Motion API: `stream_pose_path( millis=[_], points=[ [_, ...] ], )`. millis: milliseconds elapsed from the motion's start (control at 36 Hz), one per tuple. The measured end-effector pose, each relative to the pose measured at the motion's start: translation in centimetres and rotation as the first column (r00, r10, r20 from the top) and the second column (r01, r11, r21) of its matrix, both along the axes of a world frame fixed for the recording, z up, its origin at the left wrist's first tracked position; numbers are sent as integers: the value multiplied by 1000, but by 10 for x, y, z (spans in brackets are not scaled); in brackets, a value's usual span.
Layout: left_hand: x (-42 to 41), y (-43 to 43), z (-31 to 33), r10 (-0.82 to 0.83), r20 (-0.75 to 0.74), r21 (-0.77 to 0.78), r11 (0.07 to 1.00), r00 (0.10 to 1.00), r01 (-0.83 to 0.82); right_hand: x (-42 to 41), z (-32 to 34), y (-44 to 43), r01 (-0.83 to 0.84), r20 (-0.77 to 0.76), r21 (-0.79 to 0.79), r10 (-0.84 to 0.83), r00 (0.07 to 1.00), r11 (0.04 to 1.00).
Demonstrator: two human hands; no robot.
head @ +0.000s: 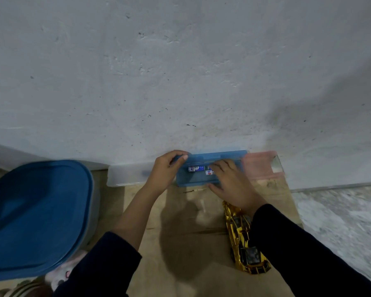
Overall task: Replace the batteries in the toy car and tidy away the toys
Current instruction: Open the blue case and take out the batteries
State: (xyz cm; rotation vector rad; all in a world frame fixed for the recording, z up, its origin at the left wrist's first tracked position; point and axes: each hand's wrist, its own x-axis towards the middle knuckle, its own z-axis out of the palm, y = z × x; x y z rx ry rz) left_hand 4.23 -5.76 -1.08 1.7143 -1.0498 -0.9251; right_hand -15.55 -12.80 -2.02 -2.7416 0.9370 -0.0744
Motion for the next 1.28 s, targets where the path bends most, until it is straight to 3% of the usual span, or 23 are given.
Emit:
stream_pose_path(
  millis=[139, 389, 611, 889, 1083, 1278],
  points=[
    [4, 0, 1, -23, -20, -3, 1000, 1000, 23, 7, -1, 4, -17, -62, -26, 15, 998, 1000],
    [7, 1, 1, -40, -67, 3, 999, 997, 40, 13, -8, 3, -115, -66, 85, 121, 990, 990],
    [9, 0, 4, -57, -90, -7, 998, 994, 57, 38, -24, 9, -257, -116, -204, 237, 965, 945],
    [10, 1, 5, -89, -71, -7, 996, 993, 89, 46, -39, 5, -311, -79, -384, 305, 949, 869],
    [10, 1, 5, -80, -91, -7, 997, 993, 80, 44, -43, 0, -303, -3, -378, 326, 945, 875],
    [9, 1, 3, -73, -73, -10, 997, 995, 72, 42, -37, -2, -257, 132, -212, 288, 948, 943]
  ],
)
